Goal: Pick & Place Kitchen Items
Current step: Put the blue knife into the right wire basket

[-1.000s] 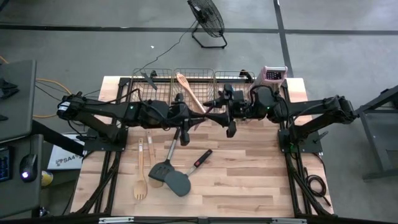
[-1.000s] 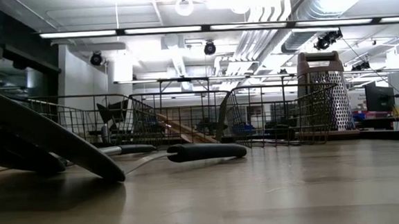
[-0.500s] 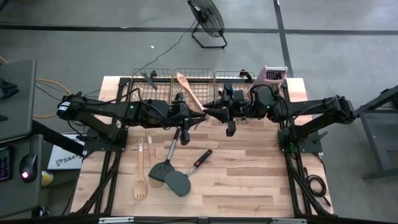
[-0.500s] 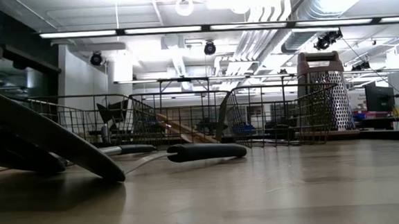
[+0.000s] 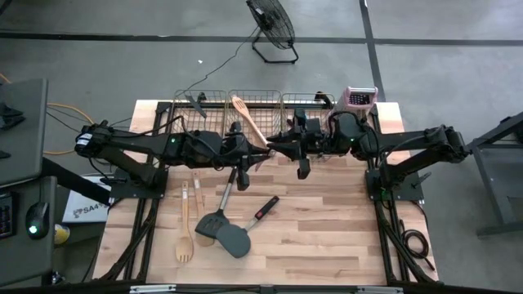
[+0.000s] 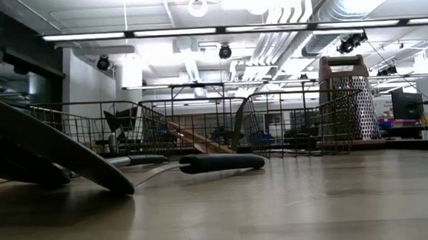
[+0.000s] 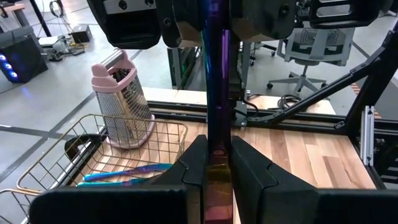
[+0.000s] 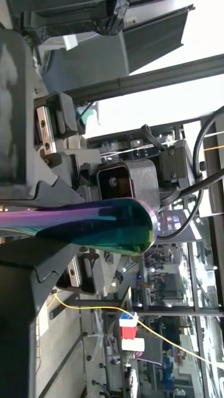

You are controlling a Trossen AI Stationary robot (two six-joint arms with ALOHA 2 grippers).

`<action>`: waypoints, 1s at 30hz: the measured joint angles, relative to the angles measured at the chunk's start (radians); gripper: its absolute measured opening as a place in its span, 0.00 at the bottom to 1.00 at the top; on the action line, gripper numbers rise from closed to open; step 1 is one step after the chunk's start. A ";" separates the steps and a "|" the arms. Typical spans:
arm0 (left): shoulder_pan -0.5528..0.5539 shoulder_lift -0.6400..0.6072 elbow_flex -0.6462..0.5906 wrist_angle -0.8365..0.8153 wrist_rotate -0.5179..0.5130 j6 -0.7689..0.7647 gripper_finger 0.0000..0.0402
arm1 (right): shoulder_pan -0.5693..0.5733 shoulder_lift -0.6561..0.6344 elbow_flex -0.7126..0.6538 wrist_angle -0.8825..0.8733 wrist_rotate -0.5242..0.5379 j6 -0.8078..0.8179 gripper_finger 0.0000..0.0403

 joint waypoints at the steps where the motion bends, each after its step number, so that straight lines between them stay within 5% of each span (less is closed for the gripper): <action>1: 0.000 0.000 0.000 -0.001 0.000 0.000 0.10 | 0.000 0.000 0.000 0.000 0.000 0.000 0.12; 14: 0.000 0.000 0.000 -0.005 0.003 0.003 0.10 | 0.000 0.000 0.000 -0.003 -0.002 -0.007 0.12; 21: -0.001 0.000 0.000 -0.006 0.008 0.006 0.27 | 0.000 0.000 0.000 -0.003 -0.005 -0.003 0.12; 30: 0.000 0.000 0.000 -0.023 -0.001 0.004 0.30 | 0.000 0.000 0.000 -0.036 0.025 -0.006 0.12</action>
